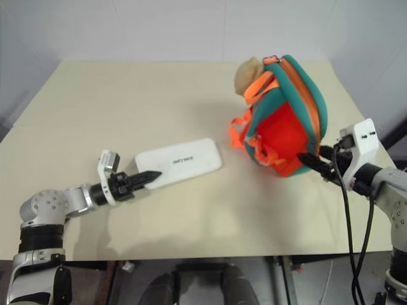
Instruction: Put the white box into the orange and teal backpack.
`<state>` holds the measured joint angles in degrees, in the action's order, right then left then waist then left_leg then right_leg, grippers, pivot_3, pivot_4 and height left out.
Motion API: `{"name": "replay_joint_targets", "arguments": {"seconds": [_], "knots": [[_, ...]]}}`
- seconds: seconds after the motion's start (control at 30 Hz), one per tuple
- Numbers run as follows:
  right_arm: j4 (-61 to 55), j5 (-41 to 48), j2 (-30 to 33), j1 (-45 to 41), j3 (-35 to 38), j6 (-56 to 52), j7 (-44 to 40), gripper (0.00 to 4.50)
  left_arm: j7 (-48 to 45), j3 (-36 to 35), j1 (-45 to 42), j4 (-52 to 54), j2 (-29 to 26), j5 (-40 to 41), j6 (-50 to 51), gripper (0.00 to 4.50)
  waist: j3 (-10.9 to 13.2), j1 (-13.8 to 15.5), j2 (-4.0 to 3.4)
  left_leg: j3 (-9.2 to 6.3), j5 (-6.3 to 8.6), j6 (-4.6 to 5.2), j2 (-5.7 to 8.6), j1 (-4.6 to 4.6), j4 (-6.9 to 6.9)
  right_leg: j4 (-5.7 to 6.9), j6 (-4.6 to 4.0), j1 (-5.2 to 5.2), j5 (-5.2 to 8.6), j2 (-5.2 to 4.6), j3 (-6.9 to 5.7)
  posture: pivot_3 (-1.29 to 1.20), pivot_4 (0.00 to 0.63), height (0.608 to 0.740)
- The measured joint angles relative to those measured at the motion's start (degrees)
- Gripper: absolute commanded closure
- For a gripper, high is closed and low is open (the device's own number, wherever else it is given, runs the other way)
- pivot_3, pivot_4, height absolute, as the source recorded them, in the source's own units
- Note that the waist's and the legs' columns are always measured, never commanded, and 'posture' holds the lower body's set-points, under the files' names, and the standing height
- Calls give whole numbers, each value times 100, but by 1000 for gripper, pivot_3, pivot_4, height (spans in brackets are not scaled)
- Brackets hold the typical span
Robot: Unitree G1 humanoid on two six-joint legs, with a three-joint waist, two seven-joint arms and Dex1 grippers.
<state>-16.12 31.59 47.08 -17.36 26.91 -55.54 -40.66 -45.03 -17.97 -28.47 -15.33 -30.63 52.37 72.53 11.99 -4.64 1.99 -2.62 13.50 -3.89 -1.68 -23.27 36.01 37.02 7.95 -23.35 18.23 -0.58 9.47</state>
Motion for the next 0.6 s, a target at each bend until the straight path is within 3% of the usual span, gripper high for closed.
{"name": "replay_joint_targets", "arguments": {"seconds": [0.1, 0.27, 0.4, 0.6], "knots": [[-22, 109, 107, 52, 41, -22, -34, 22, -28, 6, -8, -101, 0, -47, -23, 2991, 0, -5, 0, 0, 0, 0, 0, 0, -1, 0, 0, 0, 0, 0, 0, 0, 150, 740], [55, 44, 292, 197, 122, 33, 125, 22, -103, 109, -57, -153, 0, -114, -49, 2991, 0, 3, 0, 1, 0, 0, 0, -1, -7, -4, -1, -3, 1, 0, 1, 0, 150, 740], [91, 76, 616, 149, 625, 216, 86, 22, -225, 162, -138, -316, -60, -198, -109, 2991, 1, 10, 0, 3, 0, 1, 0, -2, -11, -10, -1, -3, 1, 0, 1, 0, 150, 740], [-390, 1327, 657, -655, 1141, -250, 20, 22, -376, 276, -200, -407, -130, -337, -208, 2991, 1, -29, -1, 4, 1, 1, -4, 1, -16, -7, -2, -4, 1, 3, 4, 0, 150, 740]]}}
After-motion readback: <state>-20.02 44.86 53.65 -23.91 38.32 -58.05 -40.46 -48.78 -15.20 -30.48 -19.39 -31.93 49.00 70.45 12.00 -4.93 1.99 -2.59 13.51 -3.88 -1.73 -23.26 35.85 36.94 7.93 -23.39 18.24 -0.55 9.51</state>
